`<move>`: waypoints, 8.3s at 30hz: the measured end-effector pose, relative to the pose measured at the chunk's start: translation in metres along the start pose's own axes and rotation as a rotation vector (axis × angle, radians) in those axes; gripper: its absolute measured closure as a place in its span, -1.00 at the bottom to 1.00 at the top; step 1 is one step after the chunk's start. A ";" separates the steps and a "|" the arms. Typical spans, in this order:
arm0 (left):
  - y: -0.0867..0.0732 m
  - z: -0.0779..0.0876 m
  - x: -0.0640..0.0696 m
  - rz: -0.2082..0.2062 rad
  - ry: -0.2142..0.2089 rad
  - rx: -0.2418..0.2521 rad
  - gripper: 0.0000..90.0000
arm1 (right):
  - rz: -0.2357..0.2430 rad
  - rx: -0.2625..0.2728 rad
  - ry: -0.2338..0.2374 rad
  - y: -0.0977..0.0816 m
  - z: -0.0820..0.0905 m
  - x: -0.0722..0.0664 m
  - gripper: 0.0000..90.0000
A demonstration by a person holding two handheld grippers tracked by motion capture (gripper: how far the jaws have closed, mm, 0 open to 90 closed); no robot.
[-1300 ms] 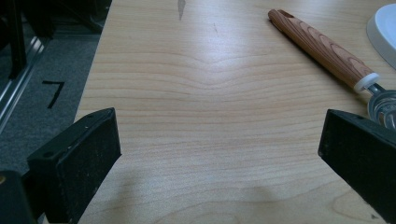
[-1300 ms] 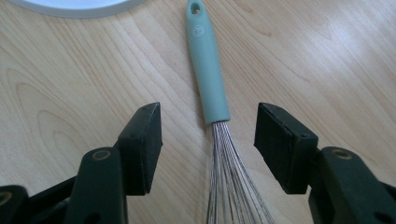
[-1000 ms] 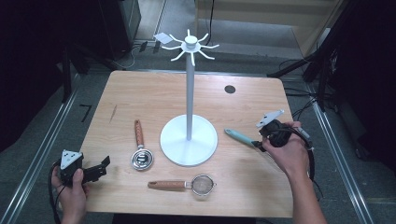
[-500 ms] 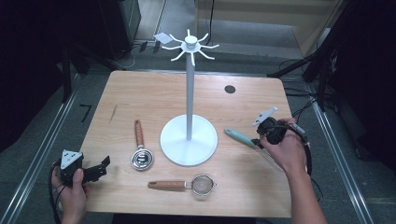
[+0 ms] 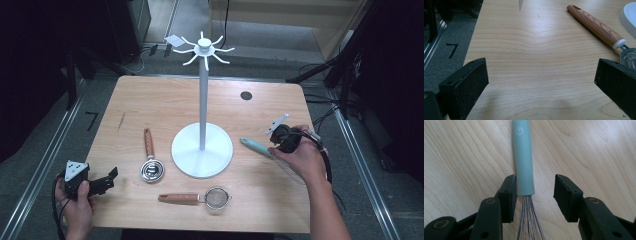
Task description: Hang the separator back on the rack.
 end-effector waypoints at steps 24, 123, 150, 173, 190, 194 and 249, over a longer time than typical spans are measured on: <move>0.000 0.000 0.000 -0.003 0.001 0.002 -1.00 | -0.011 -0.119 0.155 0.005 -0.020 0.007 0.28; 0.000 -0.001 -0.001 0.002 -0.005 -0.015 -1.00 | -0.272 0.629 0.148 0.024 0.051 -0.027 0.59; 0.000 -0.001 -0.001 0.008 -0.011 -0.010 -1.00 | -0.306 0.995 0.123 0.061 0.092 -0.066 0.58; 0.000 -0.001 -0.001 0.006 -0.012 -0.012 -1.00 | -0.277 1.156 0.109 0.091 0.118 -0.080 0.58; 0.000 -0.001 -0.001 0.005 -0.011 -0.014 -1.00 | -0.286 1.198 0.129 0.098 0.132 -0.080 0.59; 0.000 -0.001 -0.001 0.006 -0.011 -0.014 -1.00 | -0.279 1.198 0.137 0.100 0.132 -0.080 0.59; 0.000 -0.002 -0.001 0.012 -0.009 -0.020 -1.00 | -0.277 1.251 0.050 0.109 0.141 -0.079 0.82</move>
Point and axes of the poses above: each handheld gripper's, and its own axes: z roughly backward along the jaws, y roughly out of its top, x roughly to its right, the point moved 1 cm from there along -z, roughly forward along the jaws, and after that the axes turned 6 degrees about x, right-handed, at the moved point
